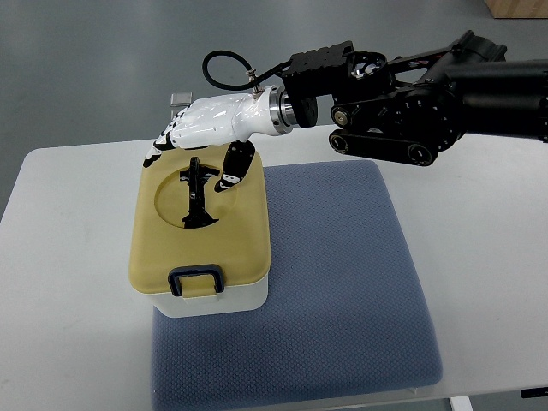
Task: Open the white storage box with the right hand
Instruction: 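Close the right hand's fingers around the black handle on the yellow lid, then lift the yellow lid off the white box with the right hand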
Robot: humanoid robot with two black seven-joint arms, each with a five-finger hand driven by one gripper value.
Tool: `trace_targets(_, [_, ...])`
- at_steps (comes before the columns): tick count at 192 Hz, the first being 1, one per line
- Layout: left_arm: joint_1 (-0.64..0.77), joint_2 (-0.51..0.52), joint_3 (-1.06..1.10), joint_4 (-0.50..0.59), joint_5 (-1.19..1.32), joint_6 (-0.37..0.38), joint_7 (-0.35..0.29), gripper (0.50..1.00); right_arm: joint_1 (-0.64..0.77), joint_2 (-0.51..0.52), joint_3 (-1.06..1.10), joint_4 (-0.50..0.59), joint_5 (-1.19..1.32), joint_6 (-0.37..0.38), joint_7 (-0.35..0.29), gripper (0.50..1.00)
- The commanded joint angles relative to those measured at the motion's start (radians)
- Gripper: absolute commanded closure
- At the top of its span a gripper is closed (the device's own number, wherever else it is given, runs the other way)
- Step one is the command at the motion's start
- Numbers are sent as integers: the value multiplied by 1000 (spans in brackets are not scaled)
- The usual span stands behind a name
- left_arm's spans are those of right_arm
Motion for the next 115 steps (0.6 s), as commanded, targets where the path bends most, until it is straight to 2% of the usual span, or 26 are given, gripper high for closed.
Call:
trace_targets(1, [0, 0, 0, 1, 0, 1, 0, 500, -14, 9, 0, -5, 0, -12, 0, 734])
trace_targets(13, [0, 0, 0, 3, 0, -1, 0, 500, -16, 9, 0, -8, 0, -13, 0, 848])
trace_targets(15, [0, 0, 0, 3, 0, -1, 0, 500, -16, 9, 0, -8, 0, -13, 0, 901])
trace_targets(16, [0, 0, 0, 3, 0, -1, 0, 500, -16, 9, 0, -8, 0, -13, 0, 901])
trace_targets(18, [0, 0, 0, 3, 0, -1, 0, 500, -16, 9, 0, -8, 0, -18, 0, 965])
trace_targets(19, [0, 0, 0, 3, 0, -1, 0, 500, -16, 9, 0, -8, 0, -18, 0, 965])
trace_targets(20, [0, 0, 0, 4, 2, 1, 0, 500, -16, 9, 0, -8, 0, -21, 0, 997])
trace_targets(77, [0, 0, 0, 3, 0, -1, 0, 500, 17, -27, 18, 7, 6, -32, -2, 1000])
trace_targets(115, [0, 0, 0, 3, 0, -1, 0, 500, 73, -143, 18, 86, 9, -29, 1, 1000])
